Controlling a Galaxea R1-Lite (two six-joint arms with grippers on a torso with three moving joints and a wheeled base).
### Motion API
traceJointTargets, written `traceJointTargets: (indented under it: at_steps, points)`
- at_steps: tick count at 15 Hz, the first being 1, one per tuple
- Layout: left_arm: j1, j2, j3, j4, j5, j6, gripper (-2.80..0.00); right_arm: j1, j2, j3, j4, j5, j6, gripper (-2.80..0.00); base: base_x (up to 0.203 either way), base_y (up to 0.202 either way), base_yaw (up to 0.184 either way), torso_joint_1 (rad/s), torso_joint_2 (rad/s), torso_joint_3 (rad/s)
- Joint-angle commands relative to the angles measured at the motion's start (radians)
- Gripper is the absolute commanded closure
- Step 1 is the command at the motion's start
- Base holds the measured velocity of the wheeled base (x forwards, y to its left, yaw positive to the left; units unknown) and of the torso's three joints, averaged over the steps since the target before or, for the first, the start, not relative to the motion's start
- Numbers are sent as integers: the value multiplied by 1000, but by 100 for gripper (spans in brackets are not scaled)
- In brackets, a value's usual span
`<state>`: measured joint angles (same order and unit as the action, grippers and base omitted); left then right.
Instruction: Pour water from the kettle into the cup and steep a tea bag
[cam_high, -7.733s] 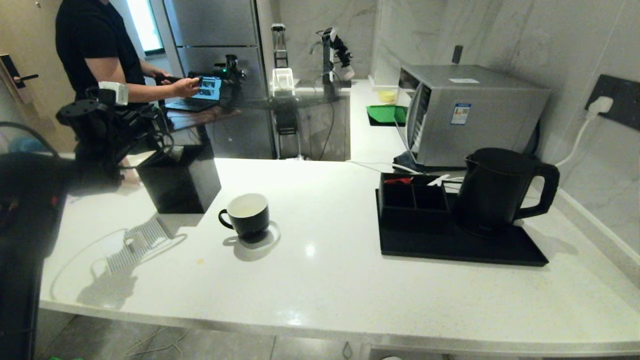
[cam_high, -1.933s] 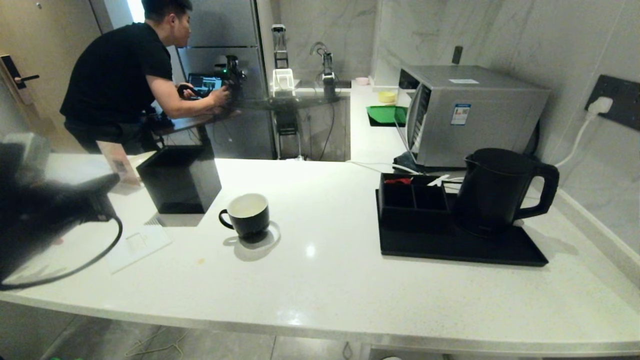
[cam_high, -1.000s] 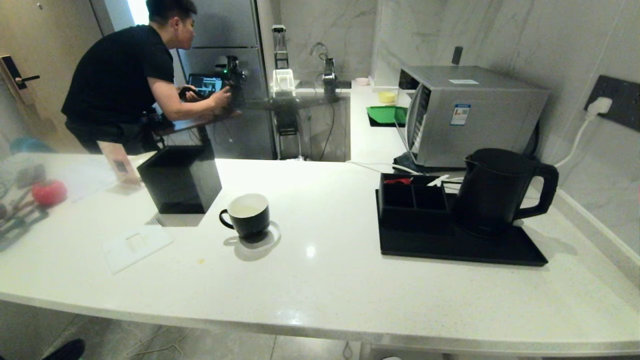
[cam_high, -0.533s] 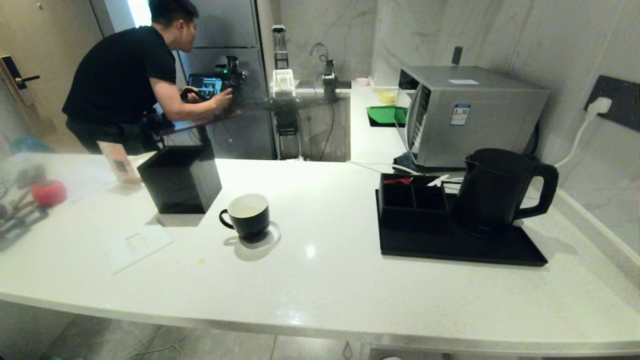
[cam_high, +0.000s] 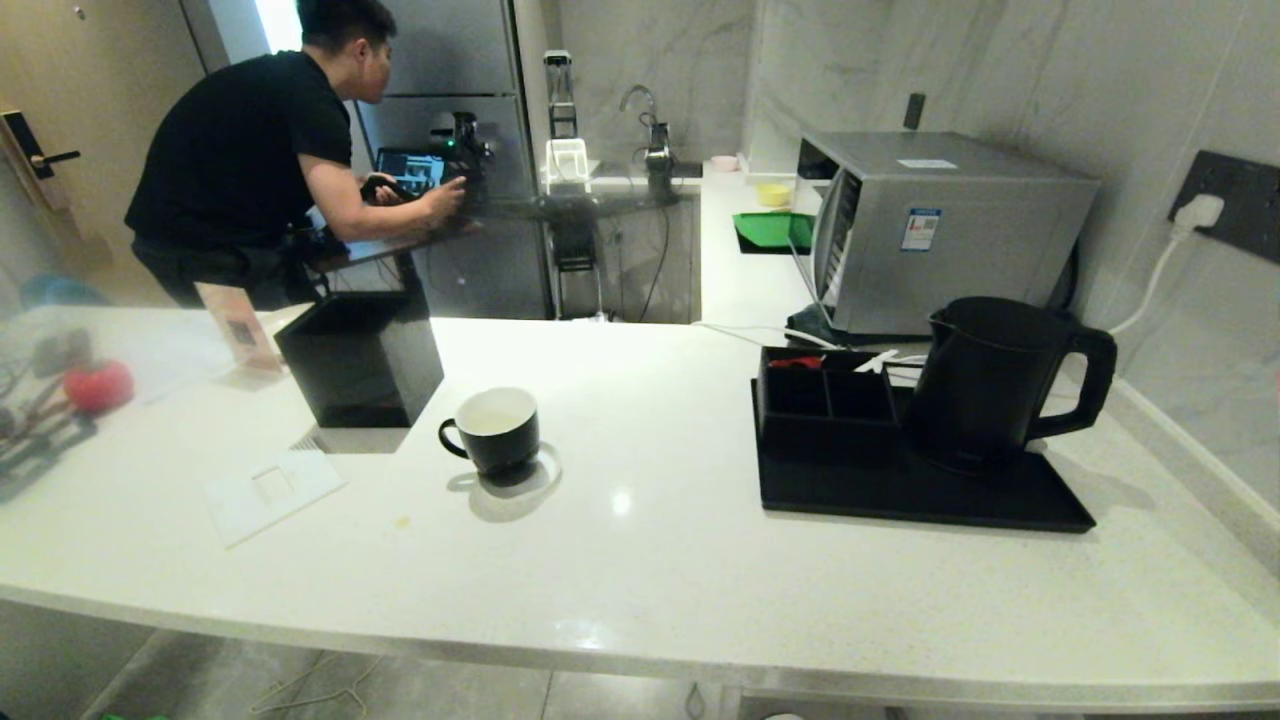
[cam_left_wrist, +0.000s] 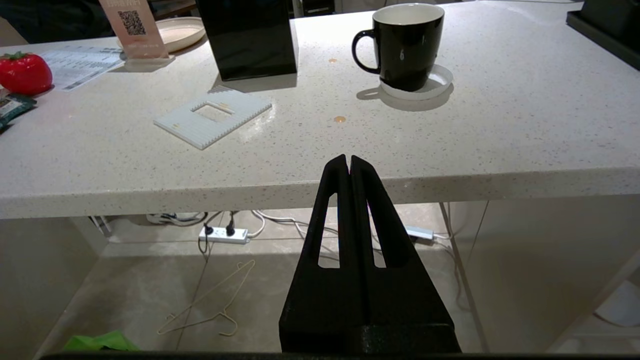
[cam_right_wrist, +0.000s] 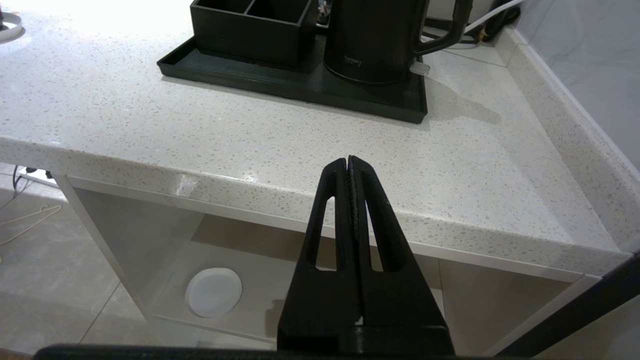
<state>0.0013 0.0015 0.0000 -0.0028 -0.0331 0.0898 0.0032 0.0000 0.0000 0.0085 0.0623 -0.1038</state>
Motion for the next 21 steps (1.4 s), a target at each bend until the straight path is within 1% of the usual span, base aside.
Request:
traceJointTargets:
  at_steps: [1,21]
  points:
    - [0,-2,0,-2,-1,-1,0,1,0,0,-1,1,-2,0,0,0,0,0,0,0]
    - [0,-2,0,-2,0,-2,0,1,0,0,-1,1,-1,0,0,0,0,0,0,0]
